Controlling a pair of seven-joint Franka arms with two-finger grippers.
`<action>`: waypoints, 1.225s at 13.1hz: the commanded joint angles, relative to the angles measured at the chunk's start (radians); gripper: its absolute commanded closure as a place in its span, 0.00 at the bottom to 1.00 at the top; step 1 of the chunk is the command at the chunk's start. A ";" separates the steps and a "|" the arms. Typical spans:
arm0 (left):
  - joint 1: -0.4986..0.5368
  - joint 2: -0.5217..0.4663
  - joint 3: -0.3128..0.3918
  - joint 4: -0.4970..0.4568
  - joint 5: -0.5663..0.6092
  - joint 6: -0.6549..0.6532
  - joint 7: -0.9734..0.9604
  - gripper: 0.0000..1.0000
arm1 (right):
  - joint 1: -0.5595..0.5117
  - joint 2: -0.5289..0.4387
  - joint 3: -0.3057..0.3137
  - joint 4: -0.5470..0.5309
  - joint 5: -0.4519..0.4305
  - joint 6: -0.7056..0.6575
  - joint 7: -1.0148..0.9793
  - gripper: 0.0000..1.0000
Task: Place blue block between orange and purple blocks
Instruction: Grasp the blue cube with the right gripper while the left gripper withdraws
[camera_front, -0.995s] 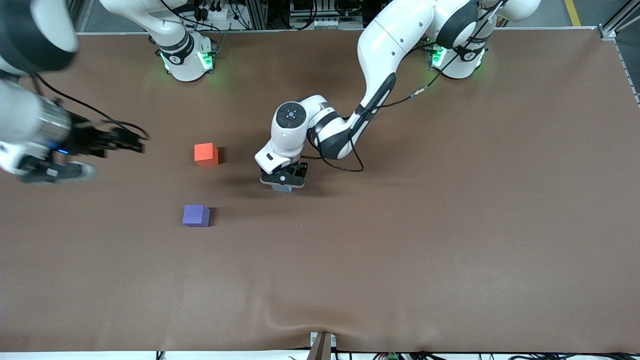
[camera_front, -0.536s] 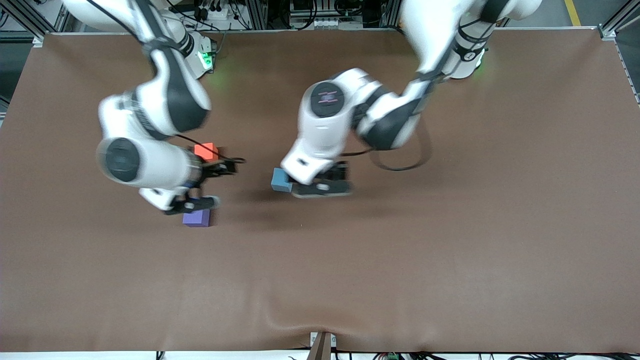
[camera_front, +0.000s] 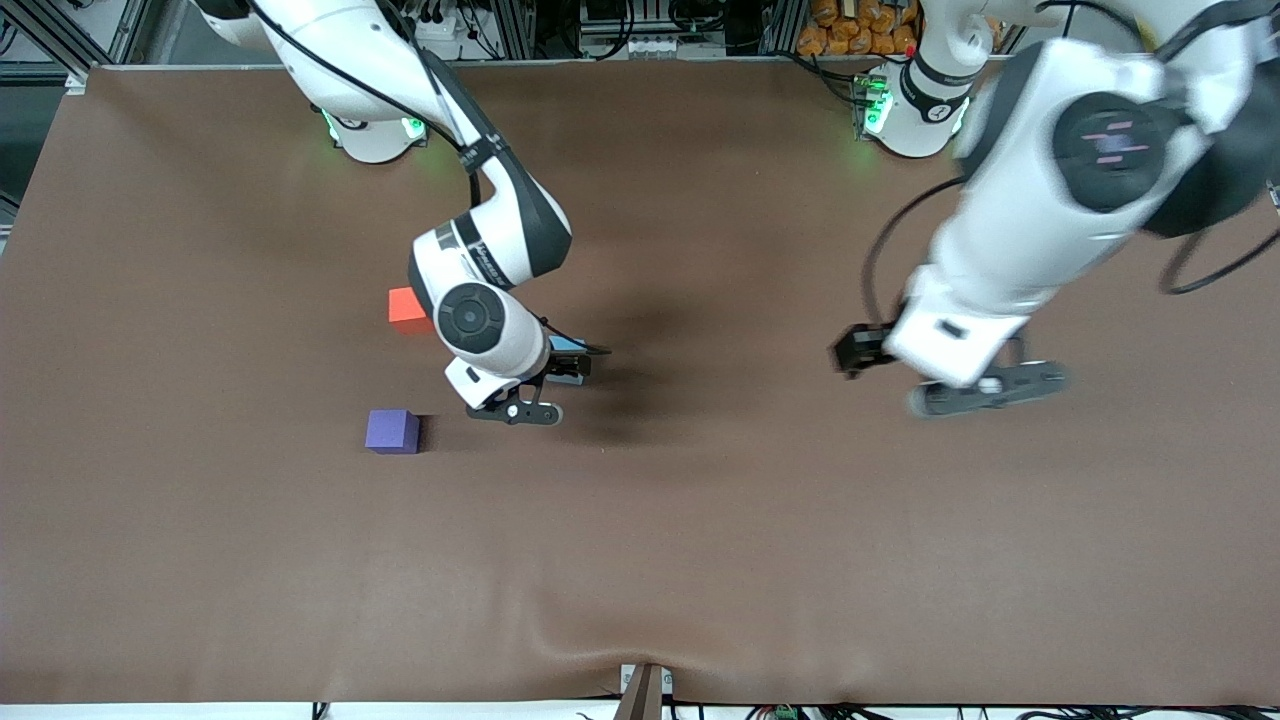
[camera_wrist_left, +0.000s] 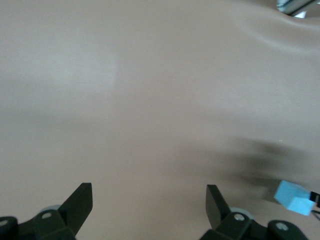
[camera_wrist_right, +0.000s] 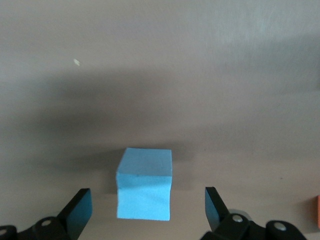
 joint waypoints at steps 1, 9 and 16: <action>0.115 -0.147 -0.018 -0.175 0.018 0.012 0.148 0.00 | 0.016 0.005 -0.012 -0.038 0.013 0.021 0.020 0.00; 0.237 -0.316 -0.018 -0.421 0.006 0.097 0.312 0.00 | 0.085 0.038 -0.003 -0.094 0.015 0.145 0.008 0.00; 0.284 -0.388 -0.017 -0.461 0.005 0.093 0.386 0.00 | 0.078 0.035 -0.004 -0.120 0.003 0.188 0.004 0.53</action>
